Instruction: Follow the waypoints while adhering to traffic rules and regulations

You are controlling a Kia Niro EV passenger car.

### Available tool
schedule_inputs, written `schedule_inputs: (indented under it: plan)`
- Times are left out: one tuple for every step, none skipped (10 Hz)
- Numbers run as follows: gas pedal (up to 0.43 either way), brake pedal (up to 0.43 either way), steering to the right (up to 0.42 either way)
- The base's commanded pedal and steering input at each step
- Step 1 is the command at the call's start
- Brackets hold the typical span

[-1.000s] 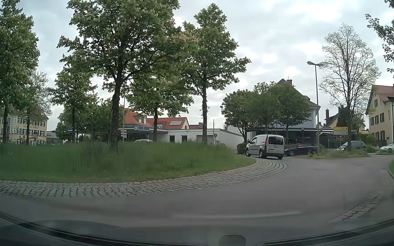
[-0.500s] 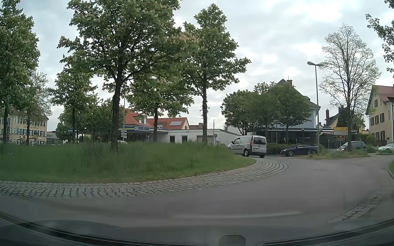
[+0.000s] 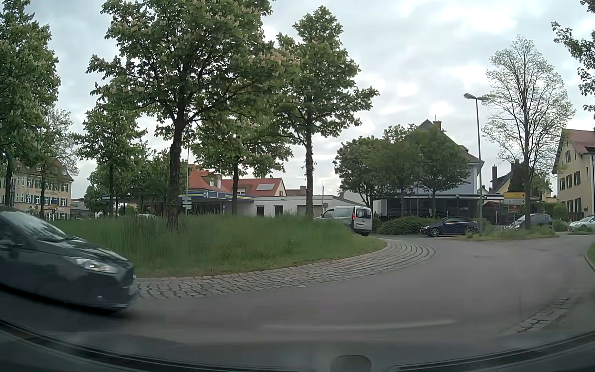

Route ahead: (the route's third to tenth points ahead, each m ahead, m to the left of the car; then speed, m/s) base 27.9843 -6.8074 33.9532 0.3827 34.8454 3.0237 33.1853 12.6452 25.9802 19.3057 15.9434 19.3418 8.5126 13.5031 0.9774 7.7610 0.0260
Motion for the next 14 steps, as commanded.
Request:
schedule_inputs:
  plan:
    - [0.311, 0.0, 0.184]
    - [0.331, 0.0, 0.196]
    - [0.331, 0.0, 0.206]
    - [0.35, 0.0, 0.222]
    - [0.358, 0.0, 0.24]
    - [0.37, 0.0, 0.256]
    - [0.378, 0.0, 0.274]
    - [0.378, 0.0, 0.288]
    - [0.378, 0.0, 0.3]
    - [0.378, 0.0, 0.306]
    - [0.378, 0.0, 0.313]
    - [0.39, 0.0, 0.319]
    - [0.39, 0.0, 0.32]
    - [0.39, 0.0, 0.32]
